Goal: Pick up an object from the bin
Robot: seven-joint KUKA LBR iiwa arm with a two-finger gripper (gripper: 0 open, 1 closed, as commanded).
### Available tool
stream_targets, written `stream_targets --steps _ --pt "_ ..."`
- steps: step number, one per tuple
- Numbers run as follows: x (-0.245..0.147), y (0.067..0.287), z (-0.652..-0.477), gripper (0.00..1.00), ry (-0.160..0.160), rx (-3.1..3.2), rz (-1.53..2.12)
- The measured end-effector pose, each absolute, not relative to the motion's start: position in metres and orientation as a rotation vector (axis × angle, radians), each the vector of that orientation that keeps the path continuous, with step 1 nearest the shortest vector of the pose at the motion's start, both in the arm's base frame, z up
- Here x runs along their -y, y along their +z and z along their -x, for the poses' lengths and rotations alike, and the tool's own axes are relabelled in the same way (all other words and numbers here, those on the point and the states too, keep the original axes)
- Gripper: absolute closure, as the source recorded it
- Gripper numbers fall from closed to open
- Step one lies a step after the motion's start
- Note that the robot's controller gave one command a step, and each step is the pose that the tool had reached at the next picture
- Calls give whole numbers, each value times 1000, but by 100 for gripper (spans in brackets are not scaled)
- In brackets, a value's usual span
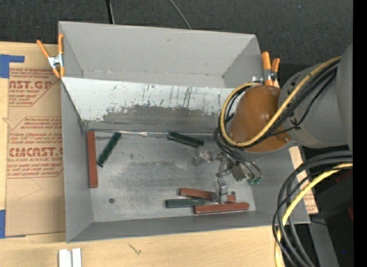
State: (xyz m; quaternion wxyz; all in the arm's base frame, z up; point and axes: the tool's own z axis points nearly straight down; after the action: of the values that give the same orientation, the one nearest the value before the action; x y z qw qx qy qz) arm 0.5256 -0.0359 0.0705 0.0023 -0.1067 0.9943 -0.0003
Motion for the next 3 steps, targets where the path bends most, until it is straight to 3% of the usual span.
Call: stream_targets --steps 1,2,3 --pt "14 70 -502 0 0 -3122 322" --pt "13 71 -487 100 1 -3126 283" --pt "13 71 -487 100 0 -3126 282"
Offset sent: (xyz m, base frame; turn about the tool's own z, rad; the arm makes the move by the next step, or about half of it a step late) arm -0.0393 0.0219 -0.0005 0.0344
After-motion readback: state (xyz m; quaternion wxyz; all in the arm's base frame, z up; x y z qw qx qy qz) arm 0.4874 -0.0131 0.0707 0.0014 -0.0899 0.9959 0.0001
